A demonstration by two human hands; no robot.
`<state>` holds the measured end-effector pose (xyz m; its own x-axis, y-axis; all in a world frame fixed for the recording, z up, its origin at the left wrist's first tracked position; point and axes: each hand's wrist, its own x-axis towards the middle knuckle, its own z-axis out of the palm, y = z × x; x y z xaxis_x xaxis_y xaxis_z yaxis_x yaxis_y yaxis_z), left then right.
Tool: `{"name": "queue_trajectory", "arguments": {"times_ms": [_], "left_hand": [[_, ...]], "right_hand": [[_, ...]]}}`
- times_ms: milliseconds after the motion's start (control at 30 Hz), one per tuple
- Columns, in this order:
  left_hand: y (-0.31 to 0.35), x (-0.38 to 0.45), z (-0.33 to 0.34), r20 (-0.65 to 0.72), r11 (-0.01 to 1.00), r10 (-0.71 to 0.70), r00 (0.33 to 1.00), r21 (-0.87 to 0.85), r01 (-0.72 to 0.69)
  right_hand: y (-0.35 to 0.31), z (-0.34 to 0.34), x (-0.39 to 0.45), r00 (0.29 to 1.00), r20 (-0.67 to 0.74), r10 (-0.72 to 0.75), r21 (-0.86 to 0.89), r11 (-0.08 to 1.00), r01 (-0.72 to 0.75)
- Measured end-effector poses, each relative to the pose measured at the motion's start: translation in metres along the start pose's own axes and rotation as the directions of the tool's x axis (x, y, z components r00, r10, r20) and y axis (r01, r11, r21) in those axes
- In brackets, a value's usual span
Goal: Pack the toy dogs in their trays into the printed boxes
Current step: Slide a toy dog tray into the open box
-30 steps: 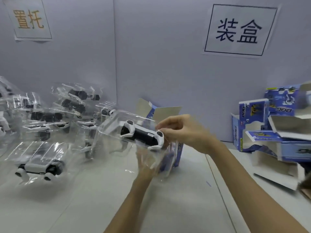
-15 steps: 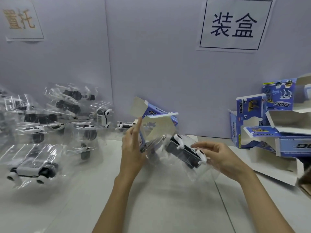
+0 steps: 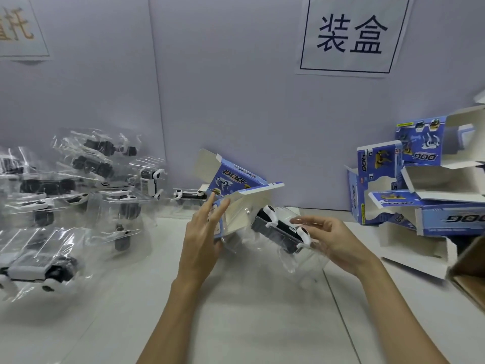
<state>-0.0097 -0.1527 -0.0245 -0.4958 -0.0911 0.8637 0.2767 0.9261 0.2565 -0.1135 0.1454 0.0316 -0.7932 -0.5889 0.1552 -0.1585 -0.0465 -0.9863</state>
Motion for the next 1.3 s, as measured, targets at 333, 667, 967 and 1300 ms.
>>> {"name": "queue_trajectory", "arguments": {"times_ms": [333, 667, 967, 1300], "left_hand": [[0.014, 0.002, -0.003, 0.010, 0.998, 0.052, 0.999, -0.032, -0.052], [0.030, 0.002, 0.012, 0.139, 0.990, 0.108, 0.984, -0.103, -0.094], [0.043, 0.004, 0.014, 0.197, 0.992, 0.120, 0.973, -0.073, -0.108], [0.060, 0.005, 0.022, 0.081, 0.989, 0.092, 0.993, -0.128, -0.081]], "right_hand": [[-0.010, -0.007, -0.002, 0.980, -0.200, 0.008, -0.096, 0.995, -0.027], [-0.004, -0.009, -0.002, 0.874, -0.485, -0.040, -0.200, 0.977, -0.067], [0.002, 0.004, 0.001, 0.859, -0.494, -0.135, -0.375, 0.924, -0.070], [0.001, 0.032, 0.001, 0.849, -0.526, -0.052, 0.363, 0.889, 0.279]]}}
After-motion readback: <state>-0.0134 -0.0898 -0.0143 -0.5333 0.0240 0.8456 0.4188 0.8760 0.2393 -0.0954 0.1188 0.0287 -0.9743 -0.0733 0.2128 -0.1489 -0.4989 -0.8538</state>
